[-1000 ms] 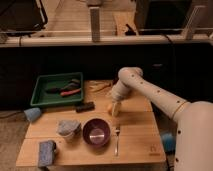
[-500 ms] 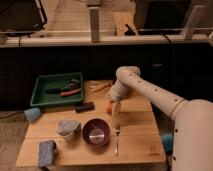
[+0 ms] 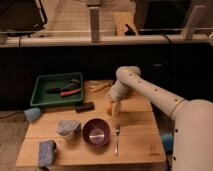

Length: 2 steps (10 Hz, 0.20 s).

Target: Place apple in table surface

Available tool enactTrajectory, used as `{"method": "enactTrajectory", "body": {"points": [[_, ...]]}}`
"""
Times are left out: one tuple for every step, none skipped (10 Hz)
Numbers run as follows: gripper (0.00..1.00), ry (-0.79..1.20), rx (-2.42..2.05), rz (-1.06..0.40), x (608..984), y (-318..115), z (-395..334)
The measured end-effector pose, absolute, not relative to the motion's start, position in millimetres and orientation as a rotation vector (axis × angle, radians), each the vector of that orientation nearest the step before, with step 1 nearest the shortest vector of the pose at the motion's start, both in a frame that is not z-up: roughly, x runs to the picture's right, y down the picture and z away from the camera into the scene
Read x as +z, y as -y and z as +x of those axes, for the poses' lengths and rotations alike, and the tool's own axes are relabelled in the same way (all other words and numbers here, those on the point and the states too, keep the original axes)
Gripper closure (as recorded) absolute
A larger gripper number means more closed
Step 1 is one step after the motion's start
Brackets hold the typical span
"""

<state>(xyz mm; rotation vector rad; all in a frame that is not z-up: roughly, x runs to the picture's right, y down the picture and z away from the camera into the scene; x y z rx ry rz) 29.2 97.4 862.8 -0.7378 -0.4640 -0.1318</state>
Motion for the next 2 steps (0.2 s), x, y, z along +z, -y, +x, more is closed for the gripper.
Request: {"method": "enactTrajectory", "body": {"points": [[0.20, 0.464, -0.132, -0.738, 862.8, -97.5, 29.1], [0.20, 0.463, -0.131, -0.738, 862.9, -97.6, 29.7]]}}
